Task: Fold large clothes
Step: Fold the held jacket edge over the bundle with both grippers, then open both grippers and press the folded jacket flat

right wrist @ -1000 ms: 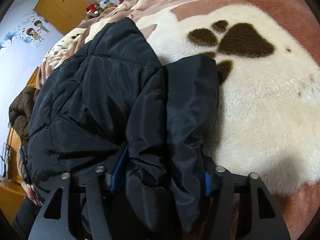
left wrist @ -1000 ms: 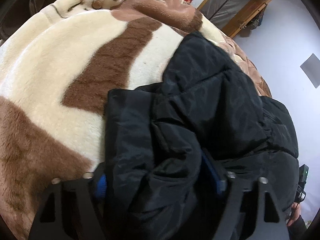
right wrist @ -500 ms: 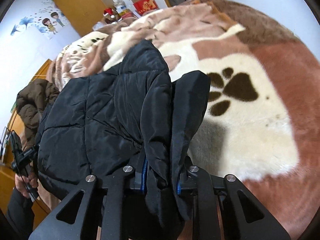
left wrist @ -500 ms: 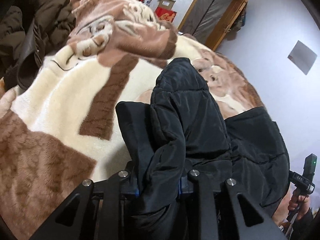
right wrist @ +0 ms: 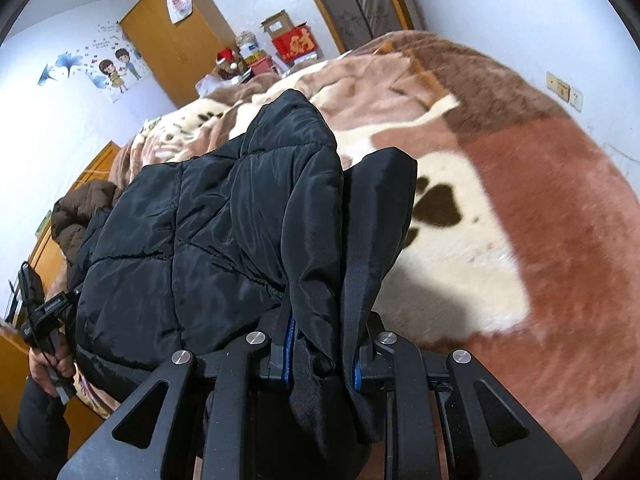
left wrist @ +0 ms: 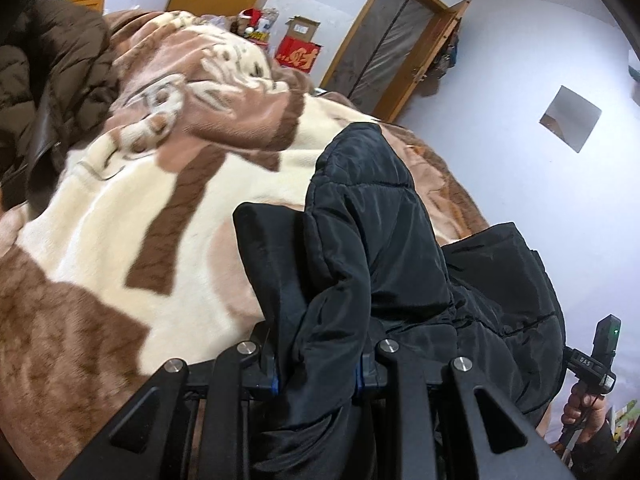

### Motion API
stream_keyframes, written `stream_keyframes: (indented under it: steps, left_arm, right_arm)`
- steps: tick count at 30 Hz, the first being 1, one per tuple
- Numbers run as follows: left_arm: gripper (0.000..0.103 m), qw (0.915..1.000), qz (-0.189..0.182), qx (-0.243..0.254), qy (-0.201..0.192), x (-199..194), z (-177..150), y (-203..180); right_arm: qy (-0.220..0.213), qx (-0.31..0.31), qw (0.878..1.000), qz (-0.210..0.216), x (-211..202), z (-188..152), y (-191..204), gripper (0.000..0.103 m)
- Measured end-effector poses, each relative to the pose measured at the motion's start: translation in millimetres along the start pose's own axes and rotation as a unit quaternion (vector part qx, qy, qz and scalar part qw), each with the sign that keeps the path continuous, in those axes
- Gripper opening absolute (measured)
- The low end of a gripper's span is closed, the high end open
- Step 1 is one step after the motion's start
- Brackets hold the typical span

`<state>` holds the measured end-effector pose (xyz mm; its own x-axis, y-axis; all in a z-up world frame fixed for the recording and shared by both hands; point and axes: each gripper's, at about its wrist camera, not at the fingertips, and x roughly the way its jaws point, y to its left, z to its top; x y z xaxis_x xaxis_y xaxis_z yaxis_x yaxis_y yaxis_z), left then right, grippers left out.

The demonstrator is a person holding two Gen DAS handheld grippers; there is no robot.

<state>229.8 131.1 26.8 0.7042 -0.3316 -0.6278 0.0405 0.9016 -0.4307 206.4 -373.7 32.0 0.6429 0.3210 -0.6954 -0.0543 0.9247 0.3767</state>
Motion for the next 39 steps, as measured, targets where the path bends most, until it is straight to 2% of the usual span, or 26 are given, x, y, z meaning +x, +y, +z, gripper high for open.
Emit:
stream_keyframes:
  steps: [5, 12, 17, 19, 22, 24, 26, 30, 32, 34, 36, 39]
  left_arm:
    - [0.025, 0.9998, -0.016, 0.008, 0.003, 36.0, 18.5, -36.3]
    - [0.026, 0.9992, -0.029, 0.02, 0.017, 100.8, 29.4, -72.0]
    - [0.026, 0.9981, -0.027, 0.017, 0.052, 155.2, 10.3, -77.7]
    - [0.027, 0.9974, -0.006, 0.019, 0.069, 176.9, -3.9, -73.0]
    - [0.034, 0.9951, 0.01, -0.025, 0.095, 198.6, -25.0, -46.3]
    - [0.04, 0.9941, 0.01, -0.039, 0.101, 201.2, -32.0, -34.8]
    - [0.049, 0.9934, 0.013, -0.046, 0.104, 197.9, -32.0, -31.4]
    - [0.051, 0.9933, 0.012, -0.045, 0.106, 180.3, -21.6, -29.7]
    - [0.05, 0.9954, 0.017, -0.036, 0.088, 165.1, -12.6, -31.5]
    - [0.05, 0.9979, 0.031, -0.021, 0.052, 147.0, -4.6, -35.6]
    - [0.052, 0.9992, 0.028, -0.018, 0.022, 135.0, 8.3, -42.4]
    - [0.053, 0.9997, 0.02, 0.006, 0.012, 143.4, 23.7, -58.8]
  right_arm:
    - [-0.014, 0.006, 1.0, -0.022, -0.8, 26.8, -26.9, 0.021]
    - [-0.019, 0.022, 0.998, -0.05, 23.0, 67.6, -75.6, 0.021]
    - [0.009, 0.037, 0.996, -0.076, 58.3, 68.0, -116.2, 0.022]
    - [0.026, 0.05, 0.995, -0.085, 74.6, 61.1, -134.4, 0.024]
    - [0.034, 0.076, 0.993, -0.084, 88.8, 48.1, -153.1, 0.033]
    - [0.03, 0.083, 0.993, -0.079, 89.1, 46.0, -154.5, 0.043]
    - [0.032, 0.081, 0.992, -0.088, 85.5, 46.4, -152.2, 0.049]
    - [0.025, 0.07, 0.992, -0.102, 62.5, 48.7, -146.4, 0.051]
    - [0.008, 0.048, 0.991, -0.123, 45.5, 52.3, -136.6, 0.051]
    - [-0.017, 0.028, 0.989, -0.142, 31.6, 56.2, -127.4, 0.051]
    - [-0.037, 0.015, 0.989, -0.143, 23.6, 62.5, -115.9, 0.051]
    - [-0.046, -0.014, 0.989, -0.137, 31.8, 72.4, -95.1, 0.051]
